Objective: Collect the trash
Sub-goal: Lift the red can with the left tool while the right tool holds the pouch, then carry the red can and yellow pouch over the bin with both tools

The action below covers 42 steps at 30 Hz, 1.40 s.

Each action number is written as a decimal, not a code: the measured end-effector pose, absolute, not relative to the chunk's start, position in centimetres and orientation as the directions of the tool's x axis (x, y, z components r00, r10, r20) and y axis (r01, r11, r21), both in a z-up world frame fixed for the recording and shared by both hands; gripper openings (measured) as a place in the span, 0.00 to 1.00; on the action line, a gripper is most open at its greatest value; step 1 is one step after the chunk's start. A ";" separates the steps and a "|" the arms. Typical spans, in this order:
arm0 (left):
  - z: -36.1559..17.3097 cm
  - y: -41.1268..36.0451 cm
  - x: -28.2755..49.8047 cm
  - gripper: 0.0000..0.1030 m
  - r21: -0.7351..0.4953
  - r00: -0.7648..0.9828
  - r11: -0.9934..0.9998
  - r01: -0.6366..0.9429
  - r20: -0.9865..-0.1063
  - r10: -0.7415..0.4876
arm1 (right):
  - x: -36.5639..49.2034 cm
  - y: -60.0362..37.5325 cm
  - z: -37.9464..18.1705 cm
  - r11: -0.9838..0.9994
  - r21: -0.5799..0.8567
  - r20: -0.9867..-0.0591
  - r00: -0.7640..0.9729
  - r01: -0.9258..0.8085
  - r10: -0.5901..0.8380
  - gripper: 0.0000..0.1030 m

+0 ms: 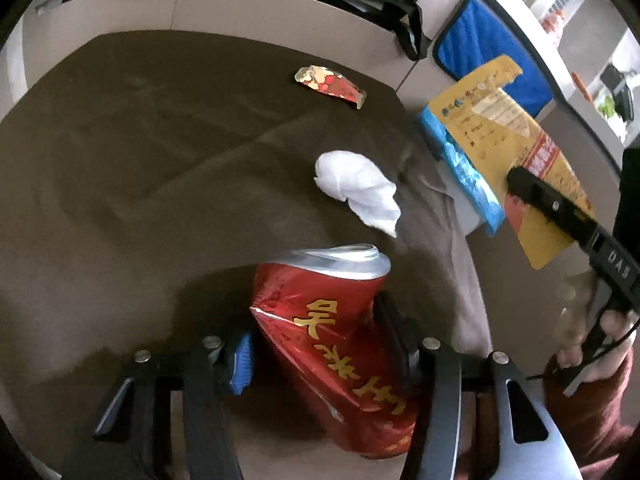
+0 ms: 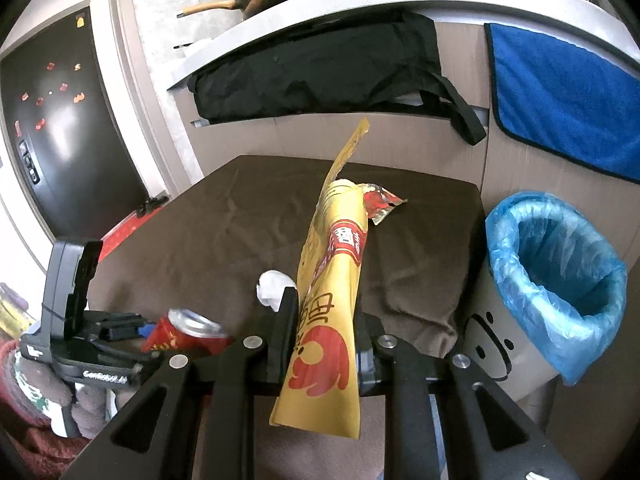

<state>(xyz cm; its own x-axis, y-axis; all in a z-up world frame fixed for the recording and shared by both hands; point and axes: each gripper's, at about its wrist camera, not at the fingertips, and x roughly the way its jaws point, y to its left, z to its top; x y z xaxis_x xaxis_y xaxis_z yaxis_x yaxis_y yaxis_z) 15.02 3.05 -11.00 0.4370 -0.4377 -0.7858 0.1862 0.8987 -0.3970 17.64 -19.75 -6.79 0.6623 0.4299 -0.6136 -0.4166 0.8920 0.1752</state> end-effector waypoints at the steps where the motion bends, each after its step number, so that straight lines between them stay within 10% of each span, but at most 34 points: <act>1: -10.9 3.0 14.9 0.52 -0.391 0.447 0.901 0.190 -0.782 -0.434 | 17.6 -19.8 -6.8 0.893 0.174 -0.613 0.664 -0.415 0.428 0.20; 22: -0.4 0.9 21.0 0.47 -0.181 0.757 0.950 0.255 -0.574 -0.313 | 22.5 -20.6 -4.6 0.908 0.141 -0.544 0.735 -0.396 0.405 0.20; 42: 0.5 -19.9 31.1 0.47 -0.127 0.674 0.854 0.504 -0.559 -0.482 | 25.9 -37.8 -1.4 0.986 0.128 -0.492 0.856 -0.106 0.156 0.20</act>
<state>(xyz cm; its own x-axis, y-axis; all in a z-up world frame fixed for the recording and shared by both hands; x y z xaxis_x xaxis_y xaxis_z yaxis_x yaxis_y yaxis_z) 31.08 -19.93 0.50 0.6745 -0.4819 -0.5593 0.5045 0.8540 -0.1274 25.86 -37.80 -1.38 0.8565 0.1561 -0.4920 -0.1064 0.9861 0.1276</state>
